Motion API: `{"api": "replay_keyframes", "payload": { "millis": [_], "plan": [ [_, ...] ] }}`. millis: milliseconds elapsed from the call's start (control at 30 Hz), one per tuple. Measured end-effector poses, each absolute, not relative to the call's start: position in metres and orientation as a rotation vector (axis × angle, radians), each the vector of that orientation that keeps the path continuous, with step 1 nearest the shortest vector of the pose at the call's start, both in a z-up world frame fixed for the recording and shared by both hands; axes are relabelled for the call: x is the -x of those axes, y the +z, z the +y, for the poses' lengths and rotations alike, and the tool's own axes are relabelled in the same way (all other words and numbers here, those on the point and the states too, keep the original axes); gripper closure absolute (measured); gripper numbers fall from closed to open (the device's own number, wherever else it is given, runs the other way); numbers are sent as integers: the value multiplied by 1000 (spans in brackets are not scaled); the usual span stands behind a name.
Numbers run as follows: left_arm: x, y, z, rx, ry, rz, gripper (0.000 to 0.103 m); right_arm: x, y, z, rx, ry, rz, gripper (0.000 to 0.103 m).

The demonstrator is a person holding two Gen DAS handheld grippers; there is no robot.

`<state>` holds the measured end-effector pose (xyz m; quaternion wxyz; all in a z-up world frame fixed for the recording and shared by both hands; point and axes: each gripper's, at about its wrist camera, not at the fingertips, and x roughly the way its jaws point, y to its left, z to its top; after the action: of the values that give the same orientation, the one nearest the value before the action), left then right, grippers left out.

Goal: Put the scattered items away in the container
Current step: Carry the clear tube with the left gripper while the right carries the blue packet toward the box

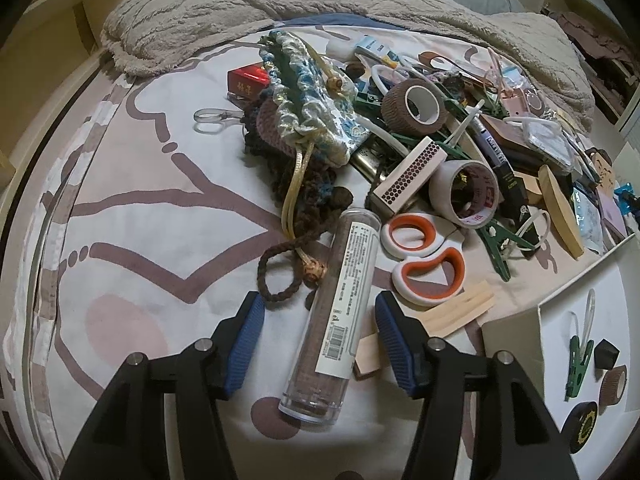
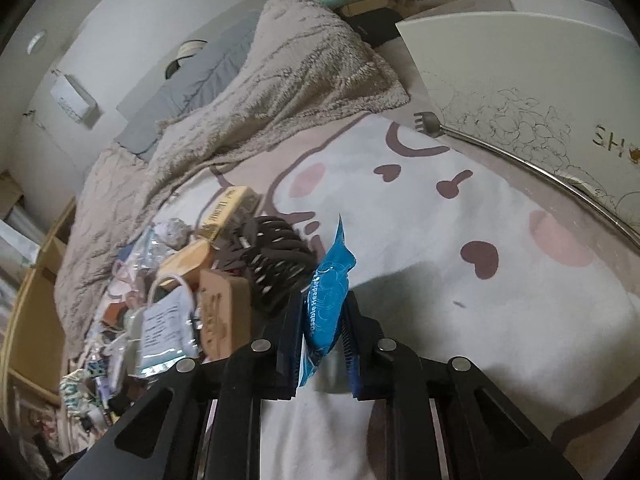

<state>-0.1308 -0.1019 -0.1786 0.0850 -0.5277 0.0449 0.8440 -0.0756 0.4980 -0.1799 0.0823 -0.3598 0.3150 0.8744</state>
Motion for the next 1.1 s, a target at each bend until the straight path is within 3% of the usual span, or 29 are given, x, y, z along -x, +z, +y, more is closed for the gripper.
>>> {"api": "replay_keyframes", "payload": {
  "millis": [167,367,467,567,1100],
  "plan": [
    [131,-178,-101,1566,2513,142,47,61,-168,483,1076,2681,930,84],
    [126,-176,-89,1524,2474,241,68,44,-157,459,1099,2754,923,84],
    [125,-175,-88,1520,2472,256,68,37,-153,448,1115,2786,915,84],
    [125,-173,-90,1516,2475,249,74,31,-148,436,1121,2821,893,84],
    [114,-160,-85,1463,2441,222,77,13,-116,398,1068,2968,818,84]
  ]
}}
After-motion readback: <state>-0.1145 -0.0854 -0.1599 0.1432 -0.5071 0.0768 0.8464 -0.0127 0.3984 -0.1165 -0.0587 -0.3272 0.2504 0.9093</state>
